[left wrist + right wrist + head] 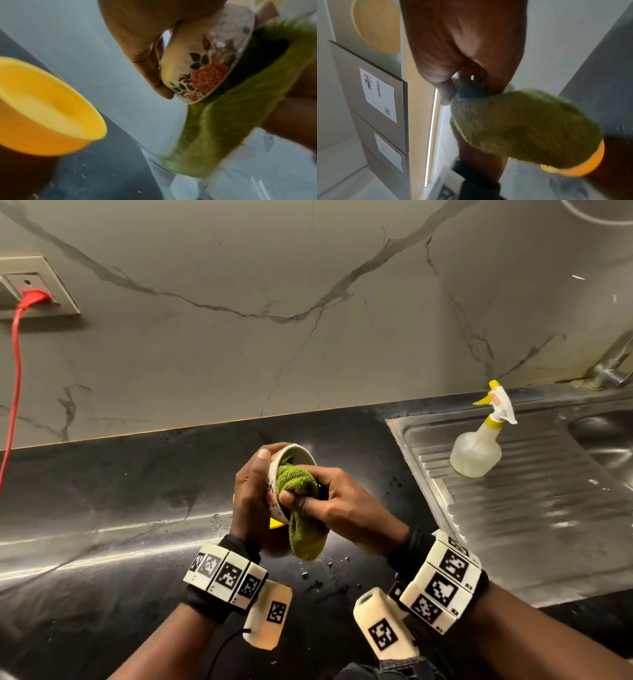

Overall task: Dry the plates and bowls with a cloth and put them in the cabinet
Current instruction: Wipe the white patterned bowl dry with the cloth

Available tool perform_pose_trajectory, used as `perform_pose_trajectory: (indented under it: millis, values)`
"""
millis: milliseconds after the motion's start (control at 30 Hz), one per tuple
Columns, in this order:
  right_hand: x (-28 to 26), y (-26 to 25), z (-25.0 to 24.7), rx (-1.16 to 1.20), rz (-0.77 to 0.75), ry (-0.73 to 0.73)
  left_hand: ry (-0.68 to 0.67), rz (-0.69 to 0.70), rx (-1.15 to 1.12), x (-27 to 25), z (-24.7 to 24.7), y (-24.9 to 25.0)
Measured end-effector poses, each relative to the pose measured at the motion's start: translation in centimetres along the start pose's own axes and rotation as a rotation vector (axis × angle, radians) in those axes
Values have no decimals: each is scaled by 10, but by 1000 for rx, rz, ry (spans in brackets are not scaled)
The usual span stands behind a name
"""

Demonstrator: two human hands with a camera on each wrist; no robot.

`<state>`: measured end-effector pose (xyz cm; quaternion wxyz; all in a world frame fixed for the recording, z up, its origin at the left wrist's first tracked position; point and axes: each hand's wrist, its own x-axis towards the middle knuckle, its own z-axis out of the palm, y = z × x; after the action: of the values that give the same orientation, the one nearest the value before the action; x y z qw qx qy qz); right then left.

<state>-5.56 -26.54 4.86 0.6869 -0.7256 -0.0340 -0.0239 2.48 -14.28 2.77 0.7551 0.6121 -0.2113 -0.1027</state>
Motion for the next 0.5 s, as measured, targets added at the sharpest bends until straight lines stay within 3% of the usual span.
perform_pose_trajectory:
  millis: [133, 300, 400, 500]
  values:
    - [2, 6, 9, 116, 76, 67, -33, 222, 252, 4, -16, -14]
    - [2, 12, 15, -80, 15, 151, -103, 327, 432, 2, -25, -20]
    - [-1, 12, 15, -158, -81, 167, -133, 228, 357, 1, -21, -15]
    - [-5, 14, 13, -278, -195, 155, -129, -57, 151, 5, -14, -3]
